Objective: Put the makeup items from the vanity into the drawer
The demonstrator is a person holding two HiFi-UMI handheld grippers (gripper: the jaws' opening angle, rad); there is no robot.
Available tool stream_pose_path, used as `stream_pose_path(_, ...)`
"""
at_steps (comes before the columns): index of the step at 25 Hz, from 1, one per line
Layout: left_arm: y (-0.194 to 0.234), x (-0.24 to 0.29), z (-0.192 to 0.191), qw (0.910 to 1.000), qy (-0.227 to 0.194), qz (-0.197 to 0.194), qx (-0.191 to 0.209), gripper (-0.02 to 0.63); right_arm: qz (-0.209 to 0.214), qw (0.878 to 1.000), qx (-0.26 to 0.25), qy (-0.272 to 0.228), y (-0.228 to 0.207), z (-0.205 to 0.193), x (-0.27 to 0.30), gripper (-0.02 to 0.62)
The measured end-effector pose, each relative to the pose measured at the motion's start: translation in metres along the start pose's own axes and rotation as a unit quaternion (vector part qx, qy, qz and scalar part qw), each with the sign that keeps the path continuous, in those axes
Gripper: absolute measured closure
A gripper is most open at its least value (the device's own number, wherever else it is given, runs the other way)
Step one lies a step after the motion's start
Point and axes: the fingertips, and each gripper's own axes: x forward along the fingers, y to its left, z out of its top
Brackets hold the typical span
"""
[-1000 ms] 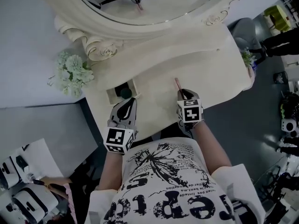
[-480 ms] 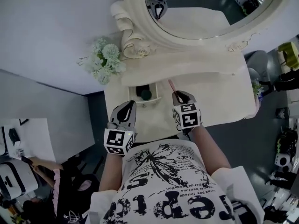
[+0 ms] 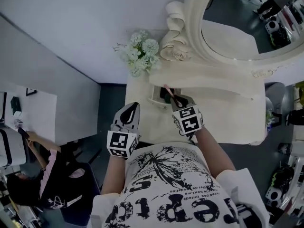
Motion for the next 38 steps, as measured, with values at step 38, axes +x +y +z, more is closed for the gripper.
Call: stream_pose_path(38,-0.024,0.021,0.033,0.9972,-0.027,-0.053,0.046,0.586,-0.053,0.978,0.051,-0.195,-0.031,0.058,-0.087,0.577)
